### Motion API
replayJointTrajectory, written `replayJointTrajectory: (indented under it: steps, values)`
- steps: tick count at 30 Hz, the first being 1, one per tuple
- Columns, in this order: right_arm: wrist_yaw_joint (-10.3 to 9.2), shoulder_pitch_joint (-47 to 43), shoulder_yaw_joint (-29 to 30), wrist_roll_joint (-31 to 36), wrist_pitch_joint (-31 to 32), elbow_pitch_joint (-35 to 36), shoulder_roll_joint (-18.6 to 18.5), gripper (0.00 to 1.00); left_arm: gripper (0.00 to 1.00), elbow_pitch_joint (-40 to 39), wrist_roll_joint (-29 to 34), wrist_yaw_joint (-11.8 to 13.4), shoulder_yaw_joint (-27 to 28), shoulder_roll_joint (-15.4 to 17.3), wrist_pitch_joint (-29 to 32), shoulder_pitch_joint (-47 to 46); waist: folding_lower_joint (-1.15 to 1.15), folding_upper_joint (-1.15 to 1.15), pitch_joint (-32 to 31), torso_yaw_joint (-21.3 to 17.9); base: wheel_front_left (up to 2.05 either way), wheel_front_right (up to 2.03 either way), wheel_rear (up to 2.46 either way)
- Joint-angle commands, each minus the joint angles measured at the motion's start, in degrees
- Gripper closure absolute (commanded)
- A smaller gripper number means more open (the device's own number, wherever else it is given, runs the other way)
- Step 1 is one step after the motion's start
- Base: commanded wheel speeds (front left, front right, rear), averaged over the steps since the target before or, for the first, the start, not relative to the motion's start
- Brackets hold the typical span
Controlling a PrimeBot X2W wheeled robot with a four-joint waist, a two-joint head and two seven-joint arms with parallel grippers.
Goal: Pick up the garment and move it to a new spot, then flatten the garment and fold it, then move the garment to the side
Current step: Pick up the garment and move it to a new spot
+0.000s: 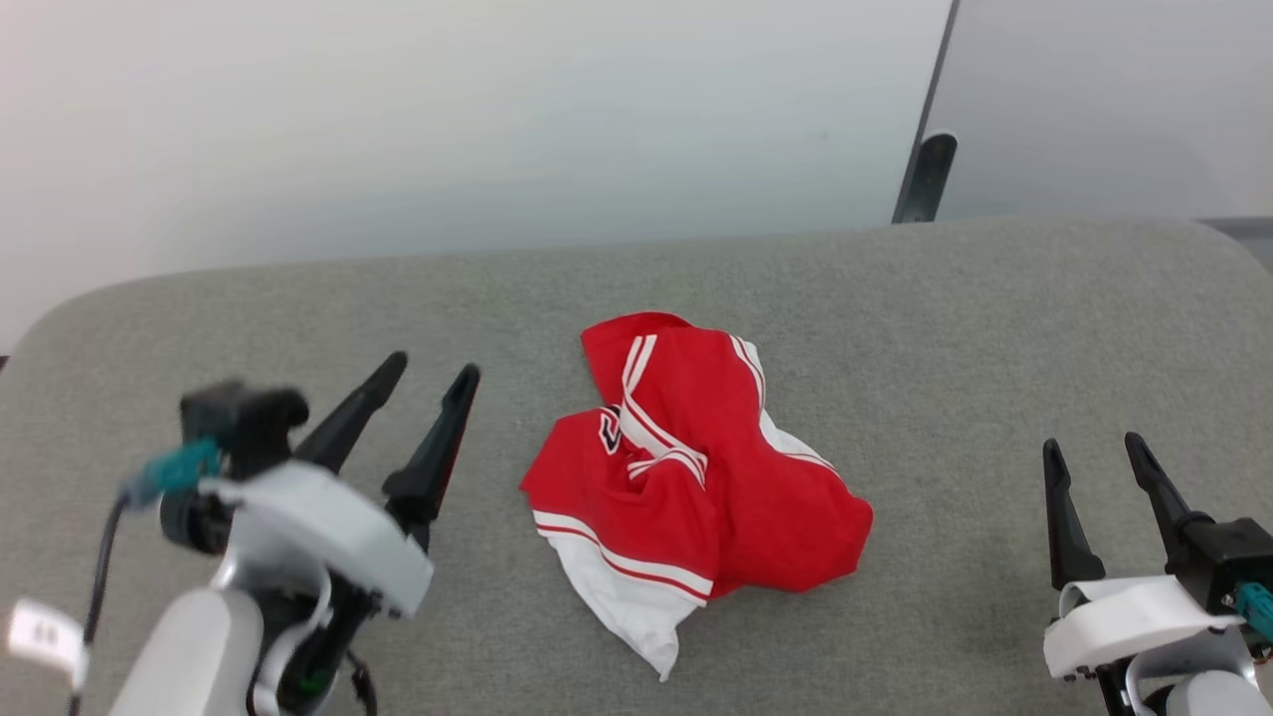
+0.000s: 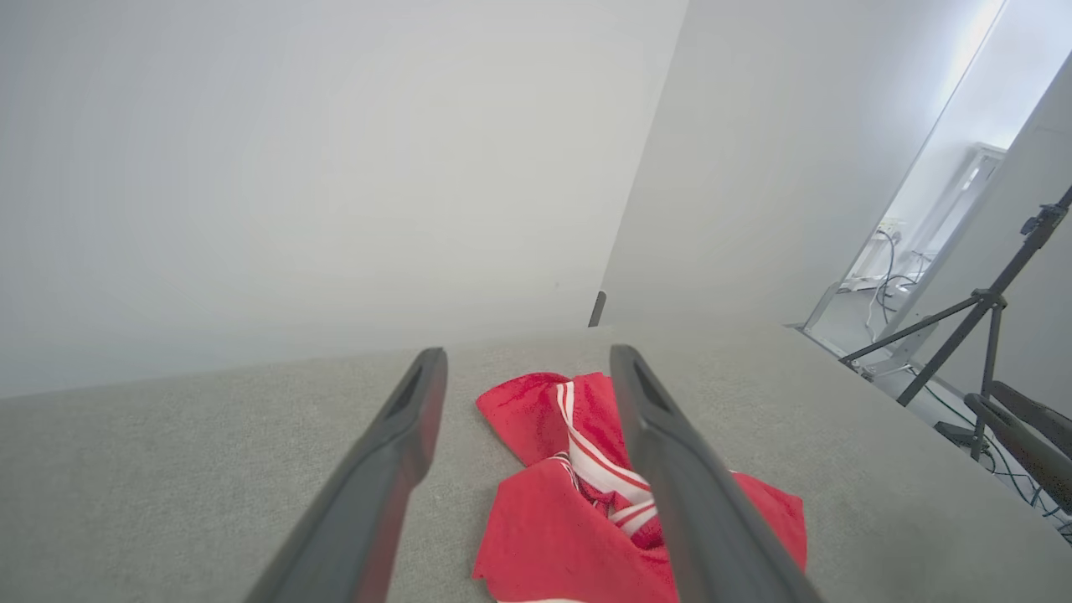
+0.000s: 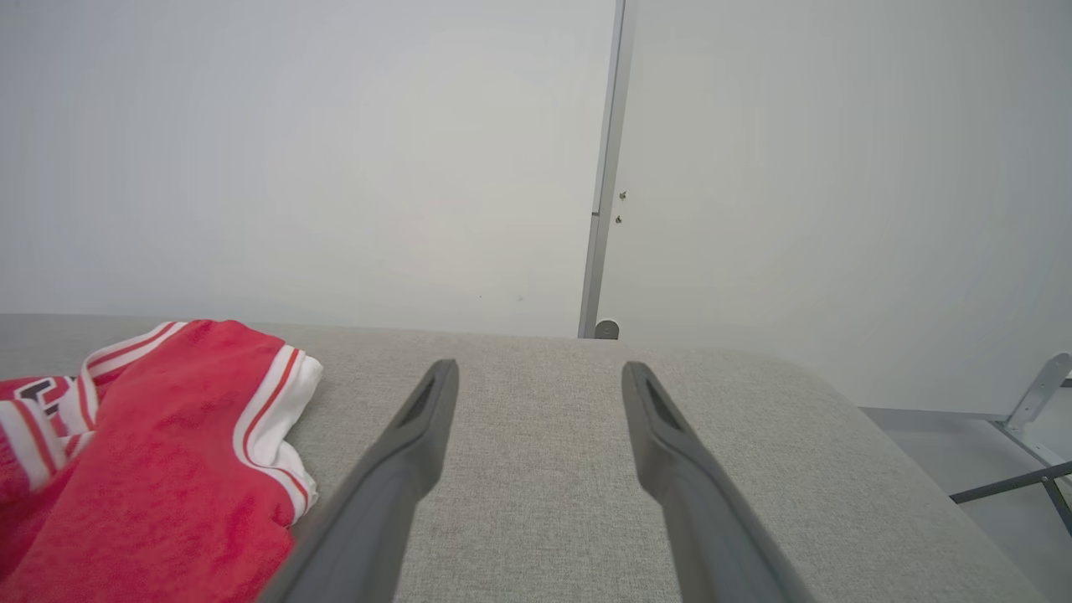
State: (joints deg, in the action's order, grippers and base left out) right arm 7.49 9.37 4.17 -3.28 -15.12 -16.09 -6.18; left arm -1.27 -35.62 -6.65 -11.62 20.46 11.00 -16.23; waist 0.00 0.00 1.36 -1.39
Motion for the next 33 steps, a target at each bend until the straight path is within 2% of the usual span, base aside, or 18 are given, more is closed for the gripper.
replayJointTrajectory:
  steps: [1,10,14,23,33]
  values:
    - [0.00,-1.03,0.10,0.29,-0.05,0.34,-0.14,0.00,0.00,0.51,1.03,-0.48,-0.02,0.63,-3.23,1.49,0.00,0.00,-0.93,0.84,0.00,0.00,0.00]
    - [0.00,-3.06,0.92,1.42,-0.05,1.92,-0.96,0.00,0.00,7.65,2.80,-0.81,1.20,2.04,-18.97,7.18,0.00,0.00,-2.35,1.57,0.00,0.00,0.00]
    - [0.00,-4.09,1.93,1.88,-0.05,2.98,-1.13,0.00,0.00,10.95,3.89,-0.83,2.23,2.54,-23.50,8.87,0.00,0.00,-2.69,1.77,0.00,0.00,0.00]
    - [0.00,-6.51,5.02,2.61,-0.05,4.40,-1.17,0.00,0.00,13.46,4.80,-0.12,8.44,2.07,-26.15,12.16,0.00,0.00,-3.17,1.83,0.00,0.00,0.00]
    - [0.00,-7.72,6.05,3.00,-0.05,5.11,-0.65,0.00,0.00,11.38,6.95,-0.64,14.34,-0.81,-26.23,14.68,0.00,0.00,-2.92,1.61,0.00,0.00,0.00]
